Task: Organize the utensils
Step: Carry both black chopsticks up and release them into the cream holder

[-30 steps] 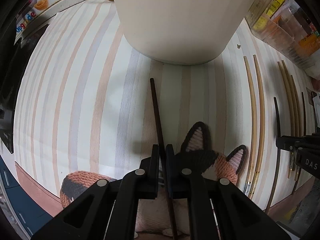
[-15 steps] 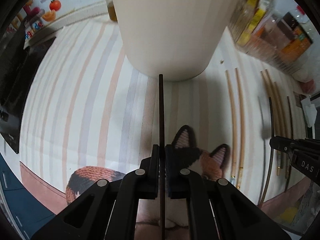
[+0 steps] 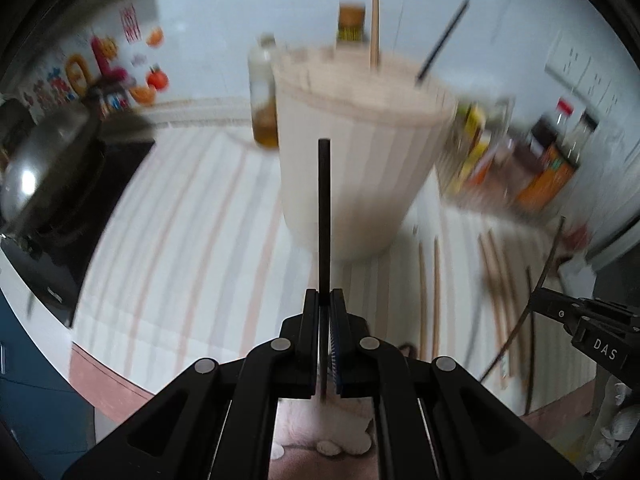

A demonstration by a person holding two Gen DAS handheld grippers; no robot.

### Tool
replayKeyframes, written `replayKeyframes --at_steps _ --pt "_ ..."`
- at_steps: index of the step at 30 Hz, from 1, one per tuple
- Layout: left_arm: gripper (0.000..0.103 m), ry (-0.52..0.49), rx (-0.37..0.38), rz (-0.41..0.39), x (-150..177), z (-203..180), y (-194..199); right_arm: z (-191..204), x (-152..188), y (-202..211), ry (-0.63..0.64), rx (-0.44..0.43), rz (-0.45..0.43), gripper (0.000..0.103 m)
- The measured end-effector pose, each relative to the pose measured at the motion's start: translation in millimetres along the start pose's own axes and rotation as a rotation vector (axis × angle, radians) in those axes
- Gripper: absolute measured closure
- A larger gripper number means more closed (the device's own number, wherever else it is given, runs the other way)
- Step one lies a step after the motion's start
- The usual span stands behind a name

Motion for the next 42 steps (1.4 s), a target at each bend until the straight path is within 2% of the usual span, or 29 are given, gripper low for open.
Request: replayKeyframes --at_steps 7,11,19,24,28,34,39,42 --pt "0.101 0.030 -0.025 -0.165 -34 14 55 26 -34 55 0.036 -0.054 -0.183 0.099" --pt "0.101 0.055 -0.015 -0.233 -52 23 87 42 -57 89 0.044 -0.101 -0.266 0.099" --pt "0.101 0.063 0.069 -0.342 -101 28 156 77 -93 165 0.098 -0.205 -0.361 0.099" --pt "0.101 0.033 0.078 -0.397 -140 24 174 100 -117 204 0.133 -0.231 -0.421 0.099" --pt "0.101 0.007 0.100 -0.368 -171 22 154 112 -140 208 0.148 -0.217 -0.445 0.099" --pt "0.101 -0.026 0.117 -0.266 -198 15 98 122 -169 169 0.137 -0.178 -0.397 0.099" --pt "0.101 -0.054 0.117 -0.184 -203 10 59 123 -184 130 0.128 -0.137 -0.335 0.099" --pt "0.100 -0.047 0.157 -0.138 -202 8 44 123 -190 112 0.129 -0.123 -0.302 0.098"
Point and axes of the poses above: each gripper's, at about its wrist camera, not at the fingertips, and y roughly against the way its jaws point, z to its left, x to its underside, the point moved 2 cm from there along -y, roughly the way its jaws point, and after that the axes turned 10 degrees about -y, right-handed, at the moved point
